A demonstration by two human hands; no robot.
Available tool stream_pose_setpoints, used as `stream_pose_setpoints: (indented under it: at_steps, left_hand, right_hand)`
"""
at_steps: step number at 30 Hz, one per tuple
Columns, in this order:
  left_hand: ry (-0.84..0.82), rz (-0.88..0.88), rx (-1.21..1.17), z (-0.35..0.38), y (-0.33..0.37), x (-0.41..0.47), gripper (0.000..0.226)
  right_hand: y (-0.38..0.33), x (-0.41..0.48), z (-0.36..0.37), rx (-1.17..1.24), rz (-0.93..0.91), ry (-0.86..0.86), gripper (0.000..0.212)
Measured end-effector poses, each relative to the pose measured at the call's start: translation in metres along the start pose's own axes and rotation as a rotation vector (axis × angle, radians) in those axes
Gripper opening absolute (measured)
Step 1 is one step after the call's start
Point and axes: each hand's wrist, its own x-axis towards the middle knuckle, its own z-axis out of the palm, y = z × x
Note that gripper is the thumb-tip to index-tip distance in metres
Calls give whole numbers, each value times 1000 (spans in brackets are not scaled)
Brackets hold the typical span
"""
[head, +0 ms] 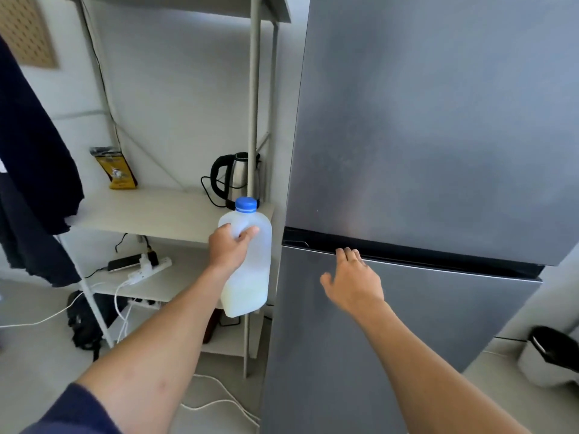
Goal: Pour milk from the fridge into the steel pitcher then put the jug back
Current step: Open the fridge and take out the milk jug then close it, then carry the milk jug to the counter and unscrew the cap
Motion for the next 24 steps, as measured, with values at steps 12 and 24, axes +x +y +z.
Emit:
stream_pose_setpoints:
  at_steps: [12,24]
  left_hand:
    - [78,-40,16,-6,15,-7,47]
    - [286,-235,-172,-49,43,-93,35]
  right_hand:
    - [7,16,9,-46,-48,5,68]
    - [28,-5,28,202,-215,-24,98]
